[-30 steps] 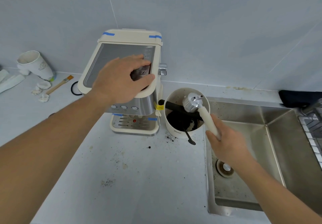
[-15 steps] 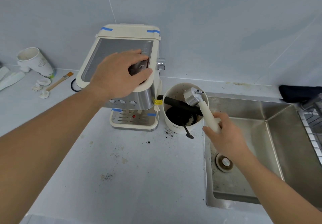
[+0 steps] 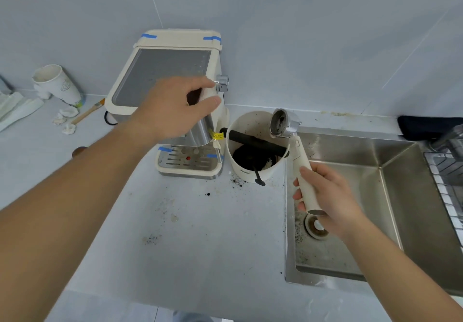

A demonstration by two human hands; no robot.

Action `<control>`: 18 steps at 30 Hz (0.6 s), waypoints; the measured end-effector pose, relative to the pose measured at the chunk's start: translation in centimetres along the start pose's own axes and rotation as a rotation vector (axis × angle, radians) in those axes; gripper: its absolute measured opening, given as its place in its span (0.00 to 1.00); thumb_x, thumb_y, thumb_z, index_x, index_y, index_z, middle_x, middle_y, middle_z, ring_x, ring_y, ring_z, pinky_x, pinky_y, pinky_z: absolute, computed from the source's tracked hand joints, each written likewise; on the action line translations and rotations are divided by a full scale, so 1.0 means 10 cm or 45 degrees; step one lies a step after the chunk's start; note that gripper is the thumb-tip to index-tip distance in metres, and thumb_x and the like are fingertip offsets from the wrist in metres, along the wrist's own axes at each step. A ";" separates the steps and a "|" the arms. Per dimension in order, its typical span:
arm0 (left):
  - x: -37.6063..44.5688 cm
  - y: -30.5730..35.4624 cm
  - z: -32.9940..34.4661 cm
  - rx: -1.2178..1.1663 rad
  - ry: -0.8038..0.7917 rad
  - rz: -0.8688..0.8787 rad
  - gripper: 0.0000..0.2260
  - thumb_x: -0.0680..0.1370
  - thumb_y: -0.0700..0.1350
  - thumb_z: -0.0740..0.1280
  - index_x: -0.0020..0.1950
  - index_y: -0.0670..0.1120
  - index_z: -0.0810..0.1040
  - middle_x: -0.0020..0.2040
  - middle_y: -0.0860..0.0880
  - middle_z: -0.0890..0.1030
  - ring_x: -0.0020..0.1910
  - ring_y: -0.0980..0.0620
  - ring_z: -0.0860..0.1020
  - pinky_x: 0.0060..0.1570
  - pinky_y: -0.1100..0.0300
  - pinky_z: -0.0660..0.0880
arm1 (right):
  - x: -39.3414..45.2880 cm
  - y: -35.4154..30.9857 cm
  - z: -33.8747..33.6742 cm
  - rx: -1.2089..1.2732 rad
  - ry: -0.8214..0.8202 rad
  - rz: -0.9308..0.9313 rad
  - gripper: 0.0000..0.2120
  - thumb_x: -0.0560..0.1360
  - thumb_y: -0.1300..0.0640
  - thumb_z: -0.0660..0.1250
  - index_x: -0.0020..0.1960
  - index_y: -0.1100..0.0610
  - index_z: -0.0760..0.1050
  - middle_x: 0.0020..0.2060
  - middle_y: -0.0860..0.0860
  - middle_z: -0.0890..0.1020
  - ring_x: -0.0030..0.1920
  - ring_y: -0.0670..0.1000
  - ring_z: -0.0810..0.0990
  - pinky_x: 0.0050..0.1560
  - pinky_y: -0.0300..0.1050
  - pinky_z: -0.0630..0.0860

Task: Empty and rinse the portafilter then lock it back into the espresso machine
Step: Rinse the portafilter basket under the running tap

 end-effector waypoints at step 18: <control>-1.14 0.87 1.69 -1.319 -0.224 -0.833 0.03 0.73 0.50 0.71 0.42 0.54 0.84 0.44 0.53 0.86 0.44 0.56 0.84 0.47 0.59 0.79 | -0.63 0.21 -0.20 0.400 -0.311 0.143 0.13 0.73 0.54 0.68 0.53 0.60 0.74 0.37 0.59 0.80 0.25 0.51 0.73 0.20 0.38 0.69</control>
Point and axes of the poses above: each hand's wrist, its own x-axis towards the middle knuckle, its own z-axis out of the palm, y = z × x, the point moved 4 cm from there along x, towards the middle knuckle
